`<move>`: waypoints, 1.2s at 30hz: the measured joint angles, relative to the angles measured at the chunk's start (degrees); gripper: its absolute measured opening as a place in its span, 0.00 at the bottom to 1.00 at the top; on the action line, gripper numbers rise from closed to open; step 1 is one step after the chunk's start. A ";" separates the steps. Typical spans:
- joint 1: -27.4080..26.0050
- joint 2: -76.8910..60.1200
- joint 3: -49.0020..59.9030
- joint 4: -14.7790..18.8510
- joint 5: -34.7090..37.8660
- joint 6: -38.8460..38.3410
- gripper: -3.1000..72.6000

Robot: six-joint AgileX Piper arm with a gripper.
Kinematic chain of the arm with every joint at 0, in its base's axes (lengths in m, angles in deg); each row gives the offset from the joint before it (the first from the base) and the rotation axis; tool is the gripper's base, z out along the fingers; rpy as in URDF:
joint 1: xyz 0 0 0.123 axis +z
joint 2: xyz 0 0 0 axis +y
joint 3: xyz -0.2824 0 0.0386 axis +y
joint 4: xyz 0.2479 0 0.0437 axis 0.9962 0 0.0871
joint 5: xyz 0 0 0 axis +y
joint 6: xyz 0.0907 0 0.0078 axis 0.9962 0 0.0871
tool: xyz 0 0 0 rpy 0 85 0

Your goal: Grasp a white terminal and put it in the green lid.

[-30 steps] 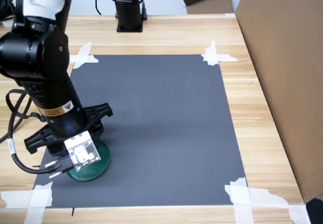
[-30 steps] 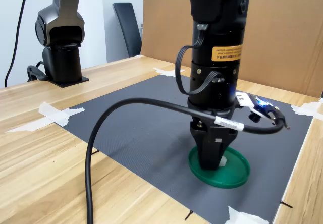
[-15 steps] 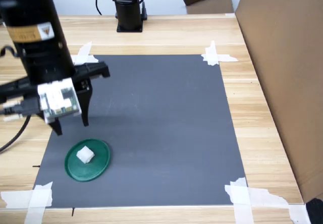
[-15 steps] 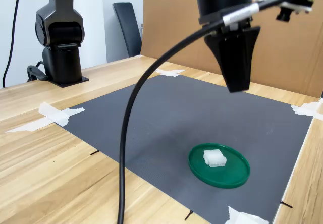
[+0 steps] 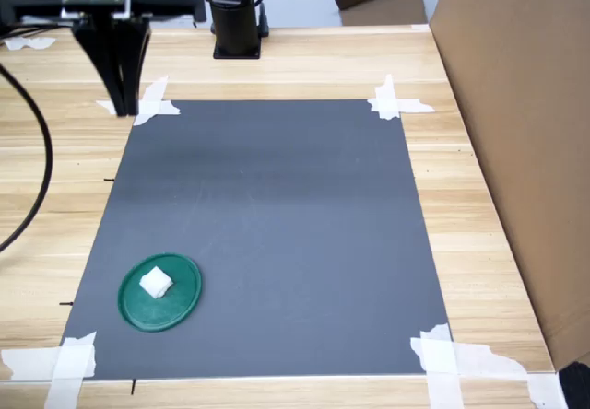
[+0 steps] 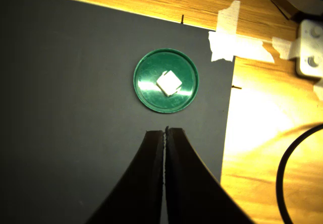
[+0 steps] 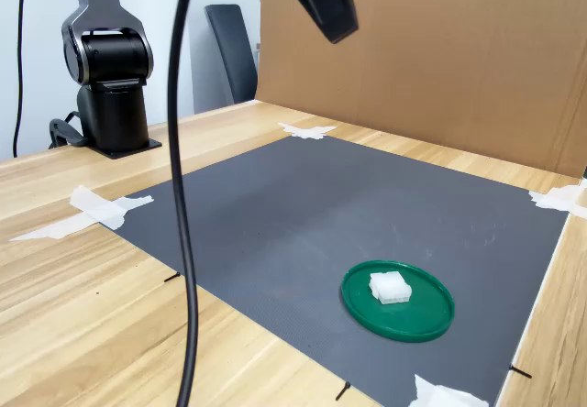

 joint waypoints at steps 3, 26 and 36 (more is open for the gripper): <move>0.00 -3.89 4.28 0.06 -3.38 4.68 0.01; 0.00 -55.84 50.09 0.10 -26.59 20.34 0.01; 0.00 -68.81 59.79 0.10 -26.47 20.34 0.01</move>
